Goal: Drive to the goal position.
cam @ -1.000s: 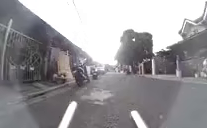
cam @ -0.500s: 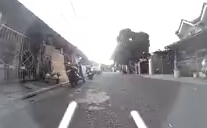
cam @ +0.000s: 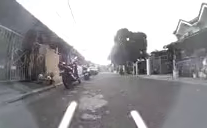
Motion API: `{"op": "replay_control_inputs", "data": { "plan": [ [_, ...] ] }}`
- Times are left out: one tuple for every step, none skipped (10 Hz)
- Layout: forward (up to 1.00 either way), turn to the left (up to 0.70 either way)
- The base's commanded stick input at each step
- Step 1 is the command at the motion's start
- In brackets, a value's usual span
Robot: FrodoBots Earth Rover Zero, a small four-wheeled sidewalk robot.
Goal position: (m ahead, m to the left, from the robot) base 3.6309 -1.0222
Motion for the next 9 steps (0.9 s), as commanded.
{"op": "replay_control_inputs", "data": {
  "plan": [
    [0.7,0.0],
    [0.7,-0.04],
    [0.7,-0.33],
    [0.7,-0.35],
    [0.7,-0.35],
    [0.7,-0.35],
    [0.7,-0.24],
    [0.7,-0.12],
    [0.7,-0.01]
  ]
}}
